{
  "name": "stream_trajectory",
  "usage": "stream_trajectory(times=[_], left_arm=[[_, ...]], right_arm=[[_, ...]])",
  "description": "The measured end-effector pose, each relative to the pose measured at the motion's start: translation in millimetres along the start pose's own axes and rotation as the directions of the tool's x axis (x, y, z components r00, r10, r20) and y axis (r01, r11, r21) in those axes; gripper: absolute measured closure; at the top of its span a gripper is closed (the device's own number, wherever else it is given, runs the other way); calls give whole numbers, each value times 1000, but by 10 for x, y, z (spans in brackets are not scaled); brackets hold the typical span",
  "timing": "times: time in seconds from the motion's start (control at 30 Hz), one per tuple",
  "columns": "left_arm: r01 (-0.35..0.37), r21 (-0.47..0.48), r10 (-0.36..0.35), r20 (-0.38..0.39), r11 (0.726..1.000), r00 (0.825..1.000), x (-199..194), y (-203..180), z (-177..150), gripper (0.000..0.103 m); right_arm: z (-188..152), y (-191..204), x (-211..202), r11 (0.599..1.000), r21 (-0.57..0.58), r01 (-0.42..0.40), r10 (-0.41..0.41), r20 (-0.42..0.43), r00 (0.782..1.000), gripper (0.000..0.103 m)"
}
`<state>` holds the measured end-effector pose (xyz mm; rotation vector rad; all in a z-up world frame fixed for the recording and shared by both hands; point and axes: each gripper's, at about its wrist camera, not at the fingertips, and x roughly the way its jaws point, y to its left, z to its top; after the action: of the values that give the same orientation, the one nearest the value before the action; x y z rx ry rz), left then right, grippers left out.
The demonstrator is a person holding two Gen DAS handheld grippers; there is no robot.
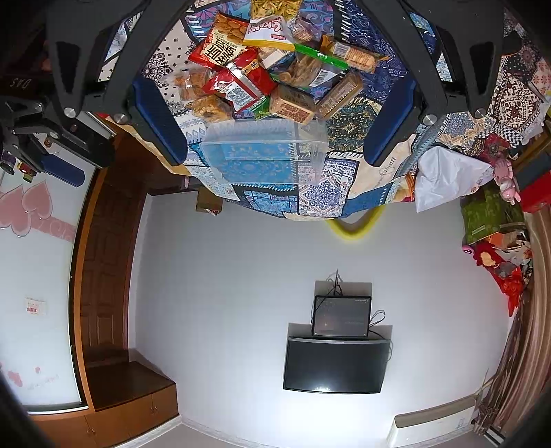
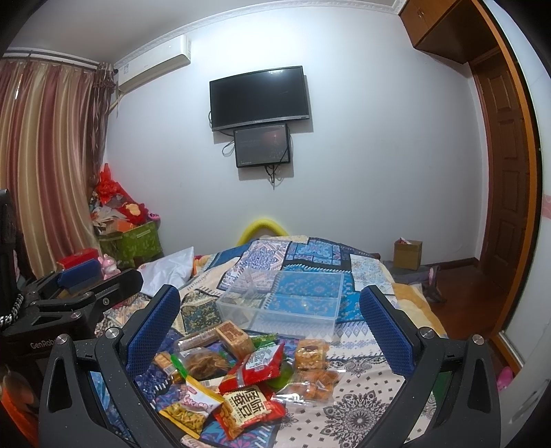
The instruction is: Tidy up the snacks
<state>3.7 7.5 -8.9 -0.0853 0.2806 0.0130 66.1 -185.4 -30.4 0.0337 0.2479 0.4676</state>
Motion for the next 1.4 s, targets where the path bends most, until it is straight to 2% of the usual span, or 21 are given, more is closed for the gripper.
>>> stream_trajectory(times=[0.3,0.47,0.6,0.67,0.8,0.9,1.0,1.07,1.13,1.23,1.4], left_arm=[[9,6,-9,-45,1000,999,210,46,-48,0],[11,10,-10,-105,1000,994,446,102,-135,0],[-7,2,8,-164,1000,987,686,183,-254,0],[-15,-10,13,-205,1000,979,848,259,-327,0],[-26,-17,19,-295,1000,955,1181,387,-456,13],[-29,-27,17,-355,999,935,1431,498,-553,17],[-44,-47,21,-413,998,911,1662,630,-648,24],[-40,-96,-8,-462,995,887,1821,741,-708,28],[-17,-141,-54,-489,990,870,1947,809,-748,28],[-11,-124,-53,-500,992,865,2041,763,-753,28],[36,-91,-79,-524,995,848,2231,601,-762,27]], right_arm=[[-89,-57,188,1000,7,5,-4,-52,999,0],[-196,-165,377,1000,15,14,-12,-113,994,0],[-318,-270,594,999,29,28,-22,-192,981,0],[-383,-328,690,999,35,37,-28,-235,972,0],[-518,-488,942,996,67,53,-28,-327,945,0],[-553,-547,1014,995,83,55,-21,-360,933,0],[-642,-620,1175,994,87,61,-20,-409,913,6],[-677,-644,1270,995,84,60,-18,-431,902,12],[-703,-665,1343,995,83,57,-14,-447,894,15],[-741,-676,1451,995,82,51,-6,-473,881,23],[-791,-674,1619,996,72,42,1,-508,862,27]])
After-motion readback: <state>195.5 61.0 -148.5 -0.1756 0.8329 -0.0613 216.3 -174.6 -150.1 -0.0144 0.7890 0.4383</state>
